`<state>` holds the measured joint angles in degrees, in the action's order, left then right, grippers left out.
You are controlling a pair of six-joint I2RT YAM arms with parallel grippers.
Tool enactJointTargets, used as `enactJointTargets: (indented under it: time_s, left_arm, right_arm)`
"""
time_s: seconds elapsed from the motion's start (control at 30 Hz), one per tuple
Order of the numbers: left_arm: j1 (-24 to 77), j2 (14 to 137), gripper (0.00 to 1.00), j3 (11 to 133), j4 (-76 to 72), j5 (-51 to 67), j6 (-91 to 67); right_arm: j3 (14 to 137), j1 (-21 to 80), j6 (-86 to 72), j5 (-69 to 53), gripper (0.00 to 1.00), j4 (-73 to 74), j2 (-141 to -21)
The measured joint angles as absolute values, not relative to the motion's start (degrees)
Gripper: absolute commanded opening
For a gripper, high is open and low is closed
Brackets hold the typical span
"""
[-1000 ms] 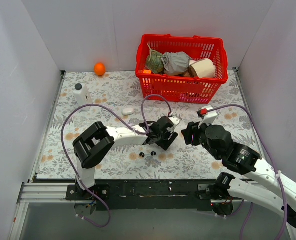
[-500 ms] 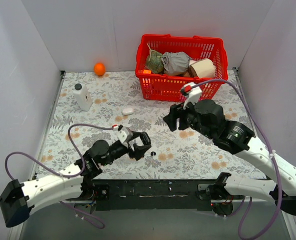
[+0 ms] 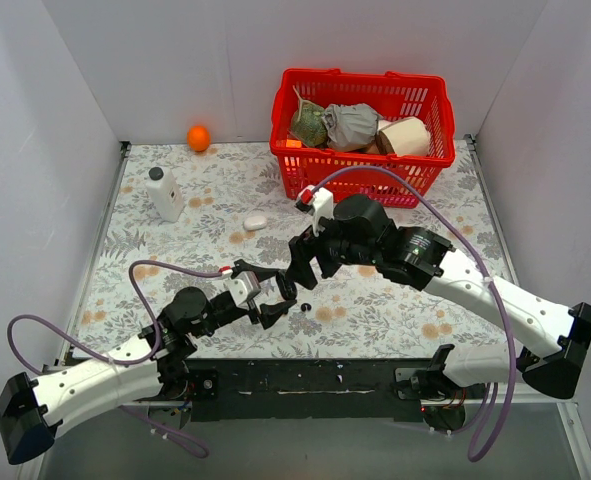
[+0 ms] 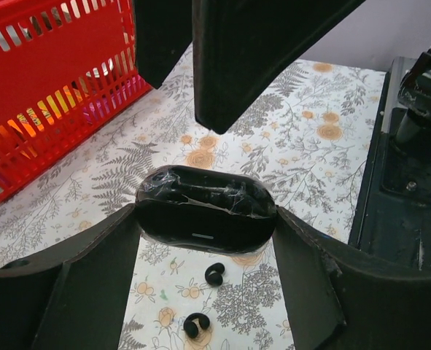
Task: Insert the wireless bluetooth earbuds into the charging case
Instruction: Pick up the charging case at the center of the board, then open the charging case.
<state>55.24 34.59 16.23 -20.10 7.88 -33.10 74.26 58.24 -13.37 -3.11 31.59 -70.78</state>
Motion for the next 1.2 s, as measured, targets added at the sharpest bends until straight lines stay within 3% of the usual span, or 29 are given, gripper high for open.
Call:
enactJointTargets:
  time_s: [1.2]
  left_arm:
    - [55.27, 34.65, 0.00, 16.25, -18.35, 6.15, -30.81]
  right_arm:
    - [71.42, 58.85, -16.05, -3.81, 0.77, 30.37, -75.35]
